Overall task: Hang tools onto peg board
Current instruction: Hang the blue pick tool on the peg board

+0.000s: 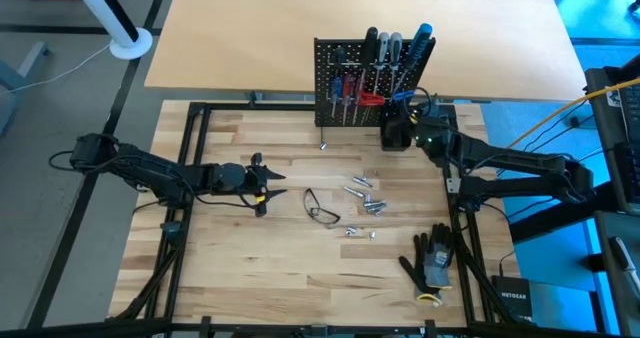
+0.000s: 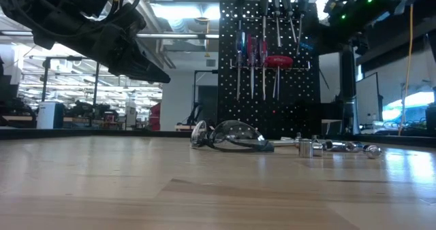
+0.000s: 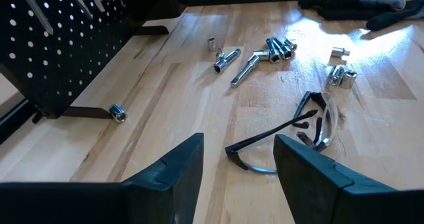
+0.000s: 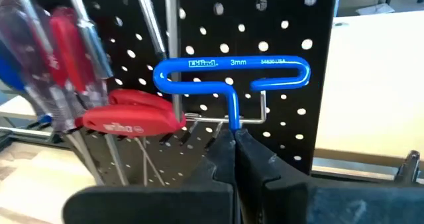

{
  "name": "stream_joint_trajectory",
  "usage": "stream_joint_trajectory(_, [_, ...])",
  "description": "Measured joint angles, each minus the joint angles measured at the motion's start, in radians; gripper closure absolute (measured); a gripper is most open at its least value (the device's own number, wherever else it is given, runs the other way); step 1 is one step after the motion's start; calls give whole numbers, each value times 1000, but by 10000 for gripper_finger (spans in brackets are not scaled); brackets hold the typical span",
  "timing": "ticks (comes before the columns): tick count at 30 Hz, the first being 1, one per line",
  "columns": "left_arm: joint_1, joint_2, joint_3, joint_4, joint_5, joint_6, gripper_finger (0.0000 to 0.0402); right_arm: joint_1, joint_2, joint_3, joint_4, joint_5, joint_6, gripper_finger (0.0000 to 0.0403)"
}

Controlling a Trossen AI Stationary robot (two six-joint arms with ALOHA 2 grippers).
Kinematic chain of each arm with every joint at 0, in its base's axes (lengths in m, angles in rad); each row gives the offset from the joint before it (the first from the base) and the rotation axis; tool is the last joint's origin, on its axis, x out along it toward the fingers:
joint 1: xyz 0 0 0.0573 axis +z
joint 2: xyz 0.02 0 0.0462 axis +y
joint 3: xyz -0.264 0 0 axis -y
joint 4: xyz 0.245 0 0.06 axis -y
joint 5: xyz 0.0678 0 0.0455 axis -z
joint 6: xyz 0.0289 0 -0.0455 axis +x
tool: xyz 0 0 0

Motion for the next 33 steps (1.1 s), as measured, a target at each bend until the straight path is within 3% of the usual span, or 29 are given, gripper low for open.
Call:
stream_joint_trajectory(17, [0,0,0,-12,0,-19,229,-15,35,0,-87,8,-29,402])
stream_joint_trajectory(33, [0,0,0,-10,0,-14,229,-27,139,-1,52,37,-45,402])
